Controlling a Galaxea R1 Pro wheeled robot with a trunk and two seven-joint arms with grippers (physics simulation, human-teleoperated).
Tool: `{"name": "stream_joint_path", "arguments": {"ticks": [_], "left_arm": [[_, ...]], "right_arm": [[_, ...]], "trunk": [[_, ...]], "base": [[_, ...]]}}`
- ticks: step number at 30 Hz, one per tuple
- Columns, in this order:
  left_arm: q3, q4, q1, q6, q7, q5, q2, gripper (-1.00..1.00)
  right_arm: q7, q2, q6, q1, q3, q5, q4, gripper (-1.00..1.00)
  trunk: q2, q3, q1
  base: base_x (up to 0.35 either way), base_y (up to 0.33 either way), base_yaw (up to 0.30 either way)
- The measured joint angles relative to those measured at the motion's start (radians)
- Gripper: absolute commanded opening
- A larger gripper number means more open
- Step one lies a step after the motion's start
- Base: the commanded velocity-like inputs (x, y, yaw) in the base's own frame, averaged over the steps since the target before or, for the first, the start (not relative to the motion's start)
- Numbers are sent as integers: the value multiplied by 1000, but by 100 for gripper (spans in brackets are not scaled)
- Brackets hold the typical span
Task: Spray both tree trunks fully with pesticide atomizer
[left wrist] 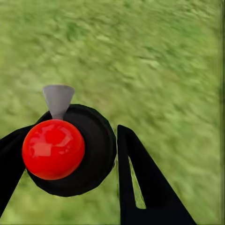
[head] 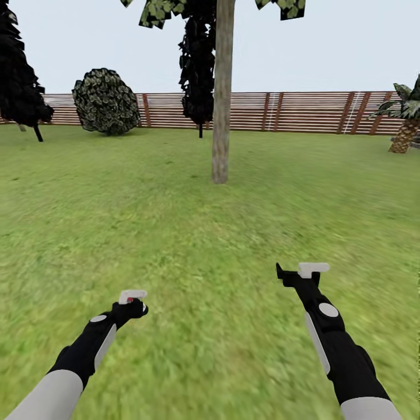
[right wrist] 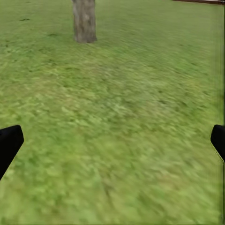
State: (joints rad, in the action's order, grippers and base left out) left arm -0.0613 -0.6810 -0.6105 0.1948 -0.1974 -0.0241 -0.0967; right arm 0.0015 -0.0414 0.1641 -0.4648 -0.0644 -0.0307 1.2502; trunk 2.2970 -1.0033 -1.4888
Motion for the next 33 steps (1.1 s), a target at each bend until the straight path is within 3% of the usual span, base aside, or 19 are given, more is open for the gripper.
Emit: {"name": "stream_joint_path", "arguments": {"ticks": [20,33], "left_arm": [[0,0,0,0,0,0,0,-100],[0,0,0,0,0,0,0,-100]], "right_arm": [[0,0,0,0,0,0,-5,100],[-1,0,0,0,0,-1,-5,100]], "trunk": [[0,0,0],[0,0,0]], "base": [[340,0,-271],[340,0,-34]]}}
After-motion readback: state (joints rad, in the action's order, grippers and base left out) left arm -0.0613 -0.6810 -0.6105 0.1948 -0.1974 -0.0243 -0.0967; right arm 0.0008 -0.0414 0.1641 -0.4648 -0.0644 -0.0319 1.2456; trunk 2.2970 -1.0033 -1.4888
